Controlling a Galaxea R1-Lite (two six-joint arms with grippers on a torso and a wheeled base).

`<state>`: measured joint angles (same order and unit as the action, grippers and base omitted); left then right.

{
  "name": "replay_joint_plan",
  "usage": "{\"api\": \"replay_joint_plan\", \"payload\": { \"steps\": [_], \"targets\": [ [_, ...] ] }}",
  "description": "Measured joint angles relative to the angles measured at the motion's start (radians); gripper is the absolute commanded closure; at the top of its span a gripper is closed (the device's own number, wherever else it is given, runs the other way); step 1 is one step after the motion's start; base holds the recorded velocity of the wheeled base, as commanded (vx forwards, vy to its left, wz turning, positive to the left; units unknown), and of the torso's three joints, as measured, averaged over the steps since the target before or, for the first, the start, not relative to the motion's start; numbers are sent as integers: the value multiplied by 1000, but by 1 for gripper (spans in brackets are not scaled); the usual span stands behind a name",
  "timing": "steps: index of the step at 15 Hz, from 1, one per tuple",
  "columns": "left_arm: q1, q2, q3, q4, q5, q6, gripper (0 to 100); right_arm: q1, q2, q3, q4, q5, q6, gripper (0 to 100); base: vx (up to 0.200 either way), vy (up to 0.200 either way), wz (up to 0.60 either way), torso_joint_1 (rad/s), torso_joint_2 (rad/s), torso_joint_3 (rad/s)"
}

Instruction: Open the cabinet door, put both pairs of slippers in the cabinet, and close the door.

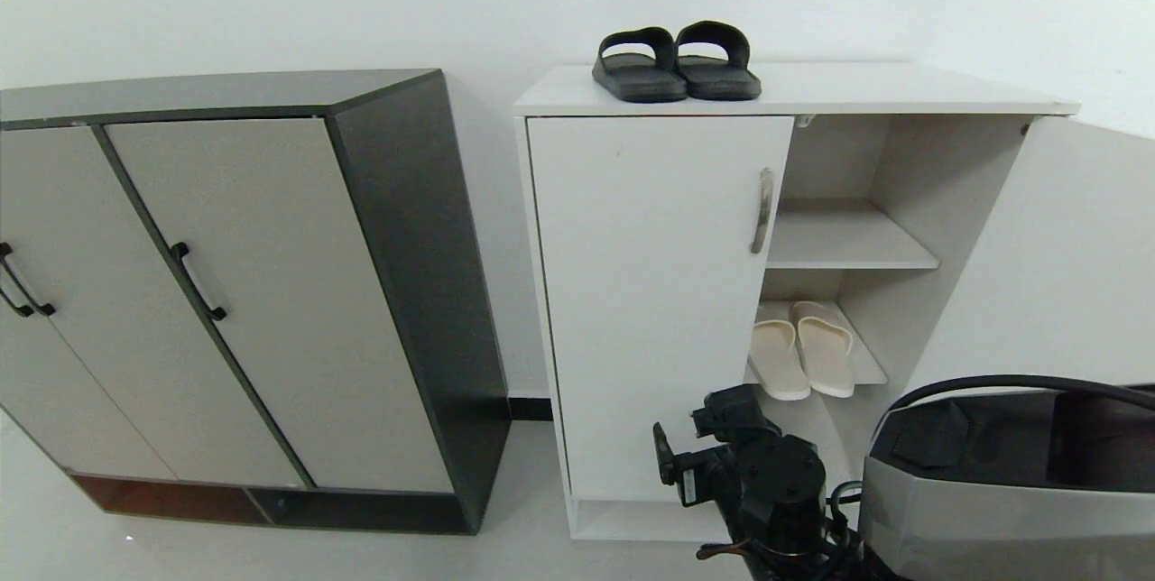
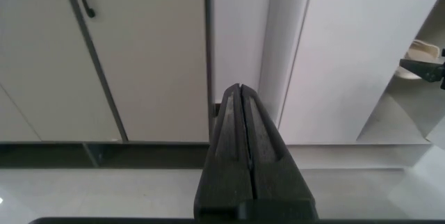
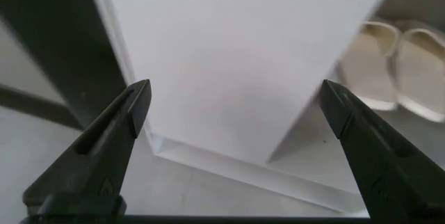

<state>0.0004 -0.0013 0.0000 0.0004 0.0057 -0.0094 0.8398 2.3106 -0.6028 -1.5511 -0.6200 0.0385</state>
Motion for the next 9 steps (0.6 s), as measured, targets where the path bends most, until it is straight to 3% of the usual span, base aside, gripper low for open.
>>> {"api": "replay_joint_plan", "payload": {
  "steps": [9],
  "targets": [
    [0, 0, 0, 0, 0, -1, 100, -13, 11, -11, -9, 3, -26, 0, 0, 0, 0, 0, 0, 0]
  ]
}}
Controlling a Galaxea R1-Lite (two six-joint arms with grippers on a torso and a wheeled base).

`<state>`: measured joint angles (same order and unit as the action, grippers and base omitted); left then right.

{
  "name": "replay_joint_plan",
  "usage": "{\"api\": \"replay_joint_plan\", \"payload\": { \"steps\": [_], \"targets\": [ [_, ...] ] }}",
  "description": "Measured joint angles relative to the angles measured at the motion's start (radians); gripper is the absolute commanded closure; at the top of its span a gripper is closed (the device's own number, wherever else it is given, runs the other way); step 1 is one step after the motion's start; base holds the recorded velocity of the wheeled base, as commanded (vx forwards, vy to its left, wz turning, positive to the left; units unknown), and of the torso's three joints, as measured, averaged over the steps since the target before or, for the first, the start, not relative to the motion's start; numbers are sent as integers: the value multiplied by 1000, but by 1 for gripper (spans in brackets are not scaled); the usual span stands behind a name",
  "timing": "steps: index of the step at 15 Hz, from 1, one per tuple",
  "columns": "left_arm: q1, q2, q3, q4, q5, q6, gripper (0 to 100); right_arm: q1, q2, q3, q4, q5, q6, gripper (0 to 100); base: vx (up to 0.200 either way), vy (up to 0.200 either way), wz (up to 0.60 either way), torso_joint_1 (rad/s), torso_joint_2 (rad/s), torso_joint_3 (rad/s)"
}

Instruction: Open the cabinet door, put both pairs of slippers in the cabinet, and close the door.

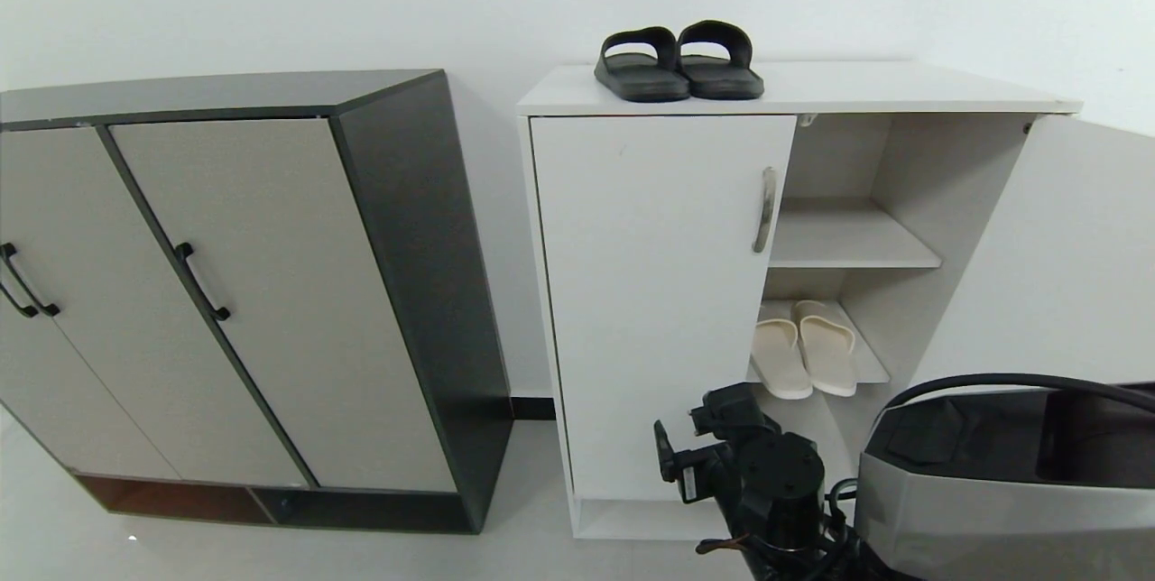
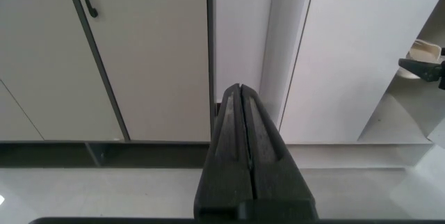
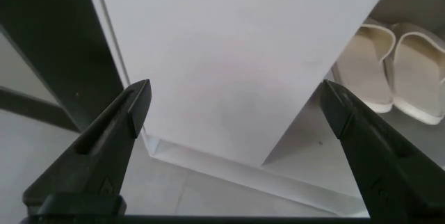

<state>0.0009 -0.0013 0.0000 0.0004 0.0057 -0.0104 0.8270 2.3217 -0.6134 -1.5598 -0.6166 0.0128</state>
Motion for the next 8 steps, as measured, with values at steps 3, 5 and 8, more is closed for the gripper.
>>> {"api": "replay_joint_plan", "payload": {
  "steps": [3, 5, 8],
  "targets": [
    [0, 0, 0, 0, 0, 0, 100, -2, -1, -4, 34, 16, -14, 0, 0, 0, 0, 0, 0, 0],
    [0, 0, 0, 0, 0, 1, 100, 0, -2, -6, 64, 27, -13, 0, 0, 0, 0, 0, 0, 0],
    [0, 0, 0, 0, 0, 1, 100, -2, 1, -11, 8, 35, -18, 0, 0, 0, 0, 0, 0, 0]
  ]
}}
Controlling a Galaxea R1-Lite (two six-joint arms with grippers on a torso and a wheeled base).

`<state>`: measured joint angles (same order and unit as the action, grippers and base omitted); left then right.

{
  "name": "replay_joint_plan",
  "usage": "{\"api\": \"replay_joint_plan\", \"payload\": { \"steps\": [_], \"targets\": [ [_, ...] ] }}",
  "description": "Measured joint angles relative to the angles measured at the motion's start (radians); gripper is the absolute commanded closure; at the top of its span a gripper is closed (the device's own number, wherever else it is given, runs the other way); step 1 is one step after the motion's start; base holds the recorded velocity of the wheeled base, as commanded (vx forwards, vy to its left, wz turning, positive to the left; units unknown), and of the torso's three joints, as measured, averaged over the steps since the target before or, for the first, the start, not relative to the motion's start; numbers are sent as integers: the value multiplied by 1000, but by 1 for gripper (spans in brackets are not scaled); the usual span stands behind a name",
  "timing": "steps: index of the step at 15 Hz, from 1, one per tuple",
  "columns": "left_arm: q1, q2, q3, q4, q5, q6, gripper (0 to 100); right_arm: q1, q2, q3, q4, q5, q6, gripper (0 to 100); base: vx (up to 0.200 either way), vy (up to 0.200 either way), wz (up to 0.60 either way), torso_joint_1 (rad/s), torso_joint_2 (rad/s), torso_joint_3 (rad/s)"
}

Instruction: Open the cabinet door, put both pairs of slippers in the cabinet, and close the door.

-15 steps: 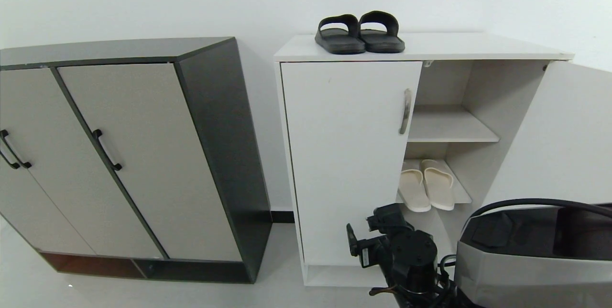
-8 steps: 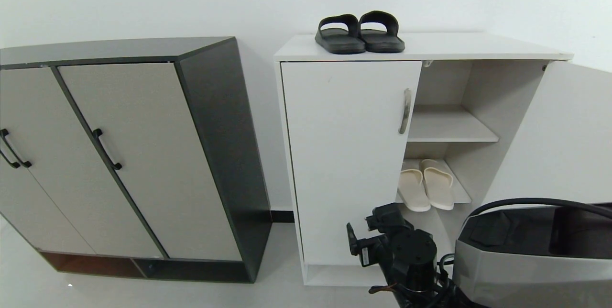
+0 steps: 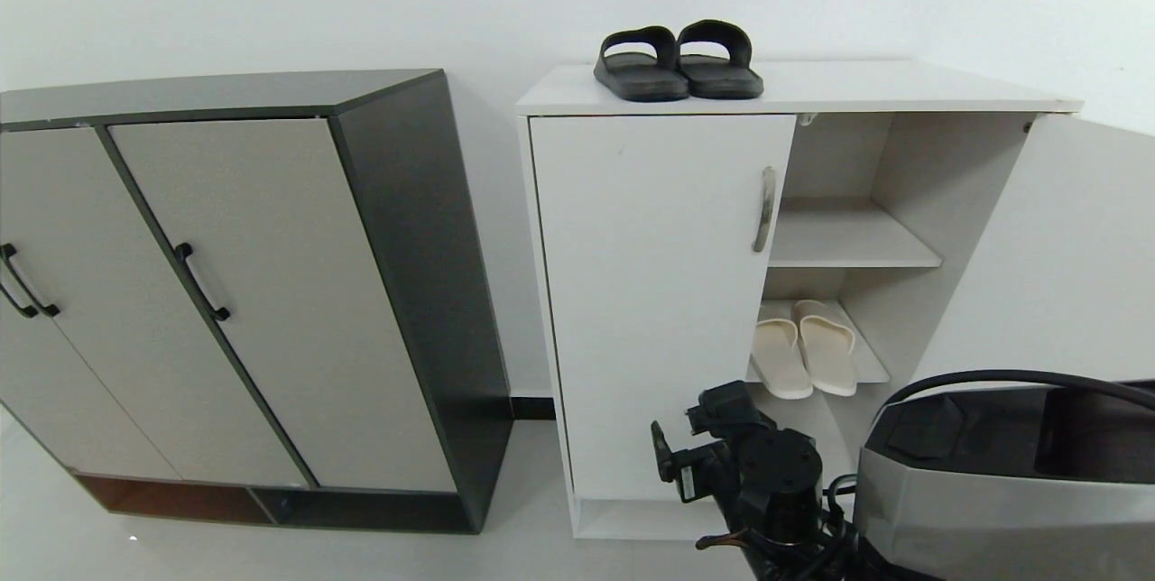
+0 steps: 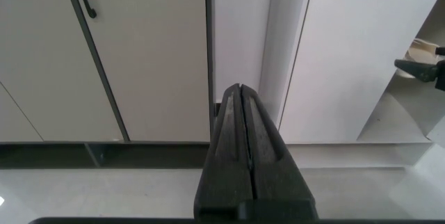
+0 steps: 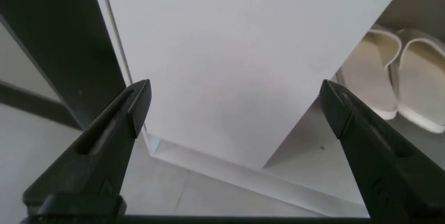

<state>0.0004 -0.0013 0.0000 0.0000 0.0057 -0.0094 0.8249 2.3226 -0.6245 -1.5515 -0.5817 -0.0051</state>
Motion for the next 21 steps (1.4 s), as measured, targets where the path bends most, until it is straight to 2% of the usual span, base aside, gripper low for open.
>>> {"api": "replay_joint_plan", "payload": {
  "steps": [5, 12, 21],
  "targets": [
    [1, 0, 0, 1, -1, 2, 100, -1, 2, 3, -1, 0, -7, 0, 0, 0, 0, 6, -30, -28],
    [1, 0, 0, 0, -2, 2, 100, -3, 16, 5, -19, 0, -10, 0, 0, 0, 0, 96, -401, -309],
    [1, 0, 0, 0, -3, 6, 100, -4, 15, 10, -18, 1, -11, 0, 0, 0, 0, 175, -483, -317]
  ]
}}
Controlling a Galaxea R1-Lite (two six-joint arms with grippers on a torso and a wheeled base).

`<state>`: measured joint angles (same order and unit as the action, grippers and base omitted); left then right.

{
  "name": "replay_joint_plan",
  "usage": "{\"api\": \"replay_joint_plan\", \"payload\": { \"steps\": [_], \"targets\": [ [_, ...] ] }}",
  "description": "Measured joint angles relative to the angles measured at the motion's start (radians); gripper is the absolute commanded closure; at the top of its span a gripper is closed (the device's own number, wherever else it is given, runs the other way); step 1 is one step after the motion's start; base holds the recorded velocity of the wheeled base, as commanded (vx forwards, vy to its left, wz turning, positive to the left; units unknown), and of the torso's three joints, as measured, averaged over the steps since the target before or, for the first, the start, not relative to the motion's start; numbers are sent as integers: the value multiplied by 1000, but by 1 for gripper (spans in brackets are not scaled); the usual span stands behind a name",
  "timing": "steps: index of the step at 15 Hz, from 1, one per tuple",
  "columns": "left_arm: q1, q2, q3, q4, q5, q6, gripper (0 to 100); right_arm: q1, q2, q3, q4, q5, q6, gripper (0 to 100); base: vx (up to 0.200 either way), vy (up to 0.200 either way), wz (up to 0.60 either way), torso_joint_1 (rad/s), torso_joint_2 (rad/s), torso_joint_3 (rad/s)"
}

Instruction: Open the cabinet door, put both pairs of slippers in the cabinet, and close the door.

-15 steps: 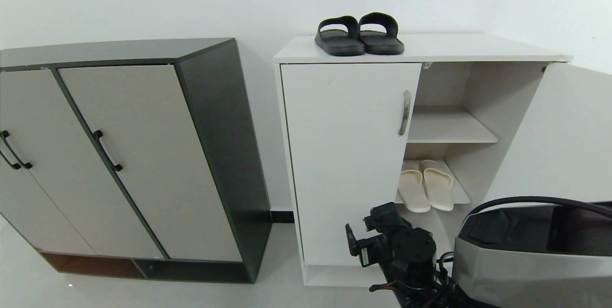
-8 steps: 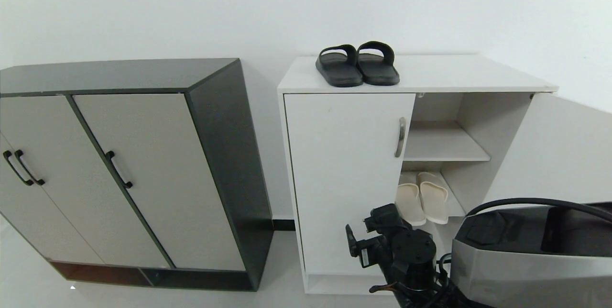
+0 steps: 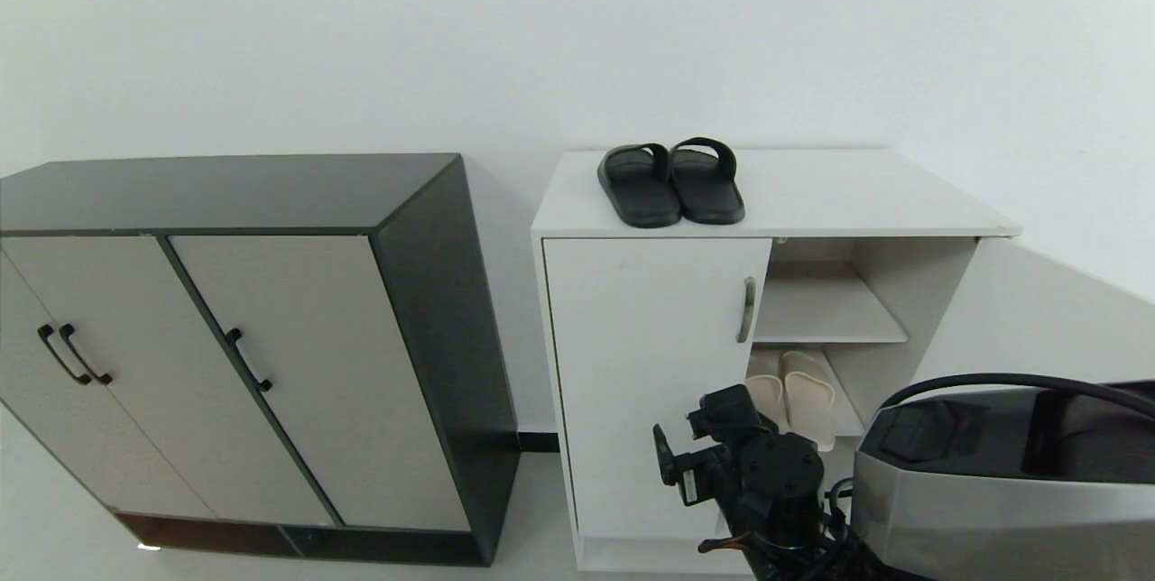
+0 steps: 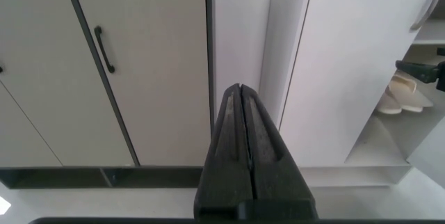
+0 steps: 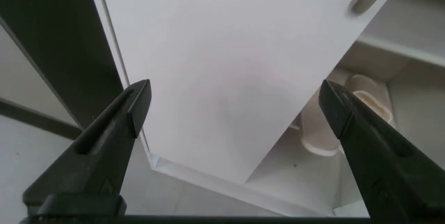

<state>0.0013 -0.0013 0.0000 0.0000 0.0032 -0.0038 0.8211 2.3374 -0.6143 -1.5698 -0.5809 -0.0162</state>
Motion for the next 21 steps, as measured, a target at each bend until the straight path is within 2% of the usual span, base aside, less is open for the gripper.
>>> {"api": "replay_joint_plan", "payload": {
  "steps": [15, 18, 21],
  "targets": [
    [-1, 0, 0, 0, 0, 0, 100, -9, -7, 4, 0, 0, -2, 0, 0, 0, 0, 234, -545, -311],
    [0, 0, 0, 0, 0, 0, 100, -26, -9, -1, 0, 33, 4, 0, 0, 0, 0, 89, -184, -101],
    [0, 0, 0, 0, 0, 0, 100, -78, -10, -13, 0, 59, -76, 0, 0, 0, 0, 0, 0, 0]
  ]
}}
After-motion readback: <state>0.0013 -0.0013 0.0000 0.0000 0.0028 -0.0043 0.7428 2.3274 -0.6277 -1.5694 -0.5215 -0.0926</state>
